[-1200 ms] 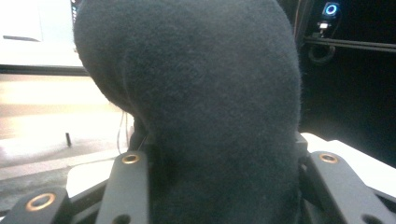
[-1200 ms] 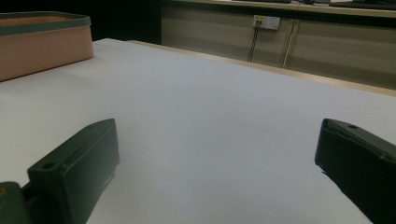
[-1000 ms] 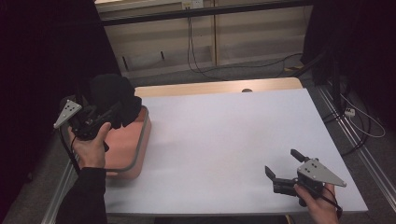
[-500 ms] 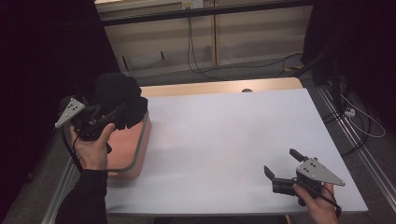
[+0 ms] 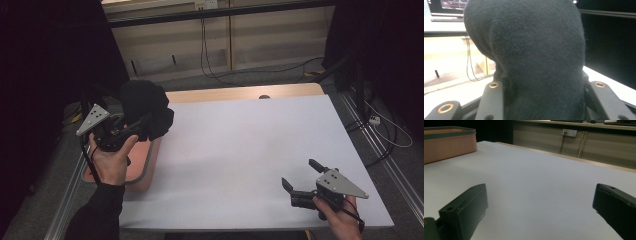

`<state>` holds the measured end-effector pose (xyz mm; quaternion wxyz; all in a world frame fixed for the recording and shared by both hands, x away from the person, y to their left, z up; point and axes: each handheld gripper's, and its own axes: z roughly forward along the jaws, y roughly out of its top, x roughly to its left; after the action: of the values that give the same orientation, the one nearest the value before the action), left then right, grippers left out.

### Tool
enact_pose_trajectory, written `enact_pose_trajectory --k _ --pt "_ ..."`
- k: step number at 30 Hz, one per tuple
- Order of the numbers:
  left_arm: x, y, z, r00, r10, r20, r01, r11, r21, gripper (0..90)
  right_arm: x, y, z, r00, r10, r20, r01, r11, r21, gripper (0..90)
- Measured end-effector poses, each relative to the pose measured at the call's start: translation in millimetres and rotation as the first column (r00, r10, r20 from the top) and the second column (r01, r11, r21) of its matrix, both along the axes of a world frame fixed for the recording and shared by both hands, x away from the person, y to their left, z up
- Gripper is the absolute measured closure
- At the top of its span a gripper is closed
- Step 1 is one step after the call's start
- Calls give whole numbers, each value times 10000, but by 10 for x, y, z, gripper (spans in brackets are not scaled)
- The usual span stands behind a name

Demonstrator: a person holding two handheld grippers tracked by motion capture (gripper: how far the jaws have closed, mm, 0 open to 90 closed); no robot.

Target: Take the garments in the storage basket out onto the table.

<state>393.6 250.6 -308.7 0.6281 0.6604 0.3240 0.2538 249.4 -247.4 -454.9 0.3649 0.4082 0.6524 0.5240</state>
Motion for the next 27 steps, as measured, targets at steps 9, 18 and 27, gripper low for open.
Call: enact_pose_trajectory --k 9,18,27 --pt "8 -167 -39 9988 -396 -303 403 9989 231 525 9 21 -3 10000 25 -46 -25 10000 -46 0" --pt "-18 -330 -34 9965 -750 -363 764 9964 368 525 13 37 -5 10000 43 -33 -44 10000 -90 0" --pt "-2 -502 -57 9933 -1023 -541 1060 9918 715 525 19 39 -10 10000 62 -63 -63 9999 -100 0"
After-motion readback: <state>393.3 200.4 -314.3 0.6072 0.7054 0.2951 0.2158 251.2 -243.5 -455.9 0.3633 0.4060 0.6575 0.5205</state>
